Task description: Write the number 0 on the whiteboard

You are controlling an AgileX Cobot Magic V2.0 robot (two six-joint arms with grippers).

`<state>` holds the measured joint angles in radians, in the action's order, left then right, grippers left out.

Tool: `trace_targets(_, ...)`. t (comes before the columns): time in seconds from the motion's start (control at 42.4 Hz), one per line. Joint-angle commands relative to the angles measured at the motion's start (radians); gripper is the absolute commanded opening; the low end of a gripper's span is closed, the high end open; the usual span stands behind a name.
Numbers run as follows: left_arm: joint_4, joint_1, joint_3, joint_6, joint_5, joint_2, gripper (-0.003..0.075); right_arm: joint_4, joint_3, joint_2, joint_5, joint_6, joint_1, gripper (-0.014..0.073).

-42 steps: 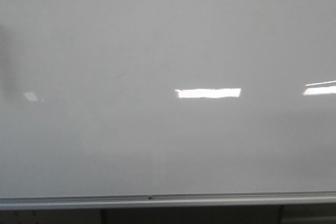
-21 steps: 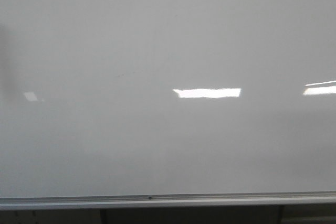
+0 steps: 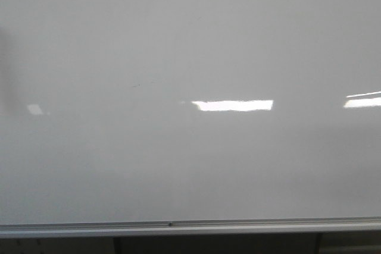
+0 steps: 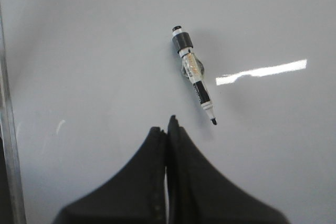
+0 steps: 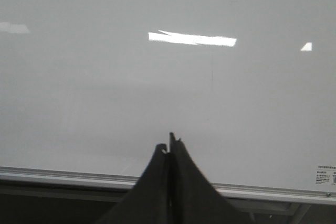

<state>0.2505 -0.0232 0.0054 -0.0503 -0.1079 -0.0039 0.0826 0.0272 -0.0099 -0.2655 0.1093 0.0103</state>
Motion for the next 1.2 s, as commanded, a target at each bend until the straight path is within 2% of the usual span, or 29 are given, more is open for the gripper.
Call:
trace_targets(0.0, -0.003, 0.007, 0.021, -0.003, 0.122, -0.018, -0.002, -0.007, 0.0, -0.016, 0.087, 0.002, 0.0, -0.0069)
trace_targets(0.142, -0.019, 0.007, 0.021, -0.003, 0.17, -0.018, -0.002, 0.036, 0.0, -0.016, 0.128, 0.002, 0.0, -0.0069)
trace_targets(0.26, -0.03, 0.005, 0.021, -0.003, 0.305, -0.018, -0.0019, 0.053, -0.013, -0.016, 0.186, 0.002, 0.0, -0.0069)
trace_targets(0.354, -0.113, 0.005, -0.012, -0.007, 0.373, -0.018, -0.0019, 0.042, -0.069, -0.016, 0.176, 0.003, 0.0, -0.0069)
trace_targets(0.448, -0.153, 0.005, -0.093, -0.007, 0.298, -0.014, -0.0019, 0.01, -0.155, -0.016, 0.131, 0.004, 0.0, -0.0067)
trace_targets(0.567, -0.149, 0.005, -0.233, -0.007, 0.129, 0.025, -0.0019, -0.016, -0.297, 0.021, 0.038, 0.004, 0.0, -0.0067)
trace_targets(0.755, -0.149, 0.005, -0.408, -0.007, -0.085, 0.196, -0.0019, -0.013, -0.49, 0.18, -0.078, 0.004, 0.0, -0.0067)
trace_targets(0.897, -0.149, 0.005, -0.441, -0.007, -0.101, 0.327, -0.0019, -0.009, -0.56, 0.307, -0.092, 0.004, 0.0, -0.0067)
trace_targets(1.039, -0.149, 0.005, -0.441, -0.007, -0.103, 0.369, -0.0014, 0.006, -0.567, 0.354, -0.09, 0.004, 0.0, -0.0067)
trace_targets(1.086, -0.149, 0.005, -0.439, -0.007, -0.103, 0.371, 0.0006, 0.007, -0.567, 0.357, -0.096, 0.004, 0.0, -0.0063)
trace_targets(1.18, -0.151, 0.005, -0.437, -0.007, -0.103, 0.371, 0.0165, 0.007, -0.567, 0.357, -0.1, 0.004, 0.0, 0.0018)
